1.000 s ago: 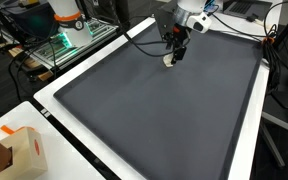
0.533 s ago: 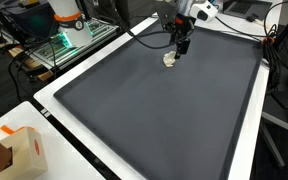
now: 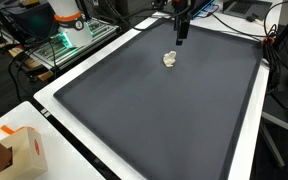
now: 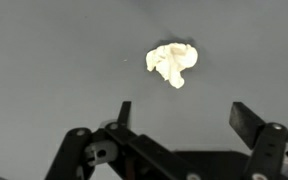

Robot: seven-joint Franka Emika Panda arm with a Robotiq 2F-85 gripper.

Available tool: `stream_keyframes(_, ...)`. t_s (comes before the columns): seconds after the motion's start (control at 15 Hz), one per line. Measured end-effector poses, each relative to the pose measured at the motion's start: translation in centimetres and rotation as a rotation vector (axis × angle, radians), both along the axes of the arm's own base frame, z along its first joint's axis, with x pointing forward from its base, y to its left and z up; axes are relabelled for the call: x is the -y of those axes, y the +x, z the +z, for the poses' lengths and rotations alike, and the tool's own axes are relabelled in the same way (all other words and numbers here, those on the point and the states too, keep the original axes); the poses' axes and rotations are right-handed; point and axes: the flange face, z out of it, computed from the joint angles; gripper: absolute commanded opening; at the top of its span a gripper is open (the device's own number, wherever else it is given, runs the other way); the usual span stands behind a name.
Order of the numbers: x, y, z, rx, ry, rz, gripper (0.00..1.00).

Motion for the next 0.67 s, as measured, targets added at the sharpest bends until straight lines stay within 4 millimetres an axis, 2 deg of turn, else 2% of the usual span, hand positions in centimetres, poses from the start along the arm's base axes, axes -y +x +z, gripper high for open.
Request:
stream_keyframes(0.33, 2.9, -1.8, 2.8, 0.009, 0.154, -0.222, 1.00)
stream_keyframes(0.67, 5.7, -3.9, 2.1, -0.009, 0.307, -0.445, 1.00)
